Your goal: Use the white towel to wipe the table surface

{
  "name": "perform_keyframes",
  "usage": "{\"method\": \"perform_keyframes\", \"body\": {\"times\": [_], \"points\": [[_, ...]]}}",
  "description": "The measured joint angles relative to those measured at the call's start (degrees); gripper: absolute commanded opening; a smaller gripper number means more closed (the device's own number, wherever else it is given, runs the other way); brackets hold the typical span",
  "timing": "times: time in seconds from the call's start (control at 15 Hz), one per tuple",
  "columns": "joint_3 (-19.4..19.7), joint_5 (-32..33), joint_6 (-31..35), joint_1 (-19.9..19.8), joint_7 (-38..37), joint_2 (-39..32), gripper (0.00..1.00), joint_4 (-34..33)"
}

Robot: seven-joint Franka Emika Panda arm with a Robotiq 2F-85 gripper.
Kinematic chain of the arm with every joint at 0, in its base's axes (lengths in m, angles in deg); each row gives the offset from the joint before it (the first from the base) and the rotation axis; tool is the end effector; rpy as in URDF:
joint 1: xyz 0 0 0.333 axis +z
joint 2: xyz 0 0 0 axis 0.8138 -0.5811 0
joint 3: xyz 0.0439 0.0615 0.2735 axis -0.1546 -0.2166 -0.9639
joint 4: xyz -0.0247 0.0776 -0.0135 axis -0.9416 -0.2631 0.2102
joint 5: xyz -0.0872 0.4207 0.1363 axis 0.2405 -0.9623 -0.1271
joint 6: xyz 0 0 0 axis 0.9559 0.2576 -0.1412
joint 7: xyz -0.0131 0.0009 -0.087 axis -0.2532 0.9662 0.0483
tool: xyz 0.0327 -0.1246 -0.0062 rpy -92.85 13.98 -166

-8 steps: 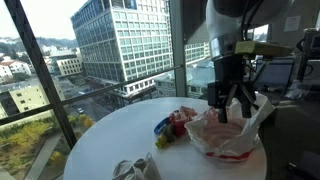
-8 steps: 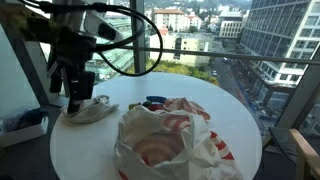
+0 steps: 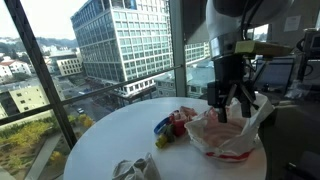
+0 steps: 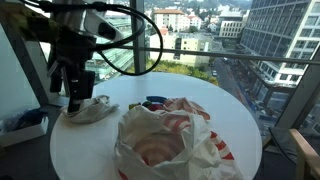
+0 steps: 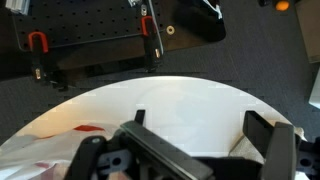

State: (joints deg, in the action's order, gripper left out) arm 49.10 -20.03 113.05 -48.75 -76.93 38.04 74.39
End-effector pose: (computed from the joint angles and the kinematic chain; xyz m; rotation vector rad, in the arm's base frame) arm 0.4204 0.0889 0.2961 -2.9150 0.2019 0.4612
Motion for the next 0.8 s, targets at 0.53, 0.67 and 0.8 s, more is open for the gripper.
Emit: {"method": "perform_keyframes", "body": {"times": [0.53,0.67,0.8], "points": [[-0.98,-0.86,2.67,0.21,0.01,-1.54,1.00,0.21],[-2.98,-2.48,8.21,1.06,-0.44,-4.18,1.00,0.25],[-5.59,-3.79,15.41,2.49,-2.08,-7.36,1.00,0.11]]}}
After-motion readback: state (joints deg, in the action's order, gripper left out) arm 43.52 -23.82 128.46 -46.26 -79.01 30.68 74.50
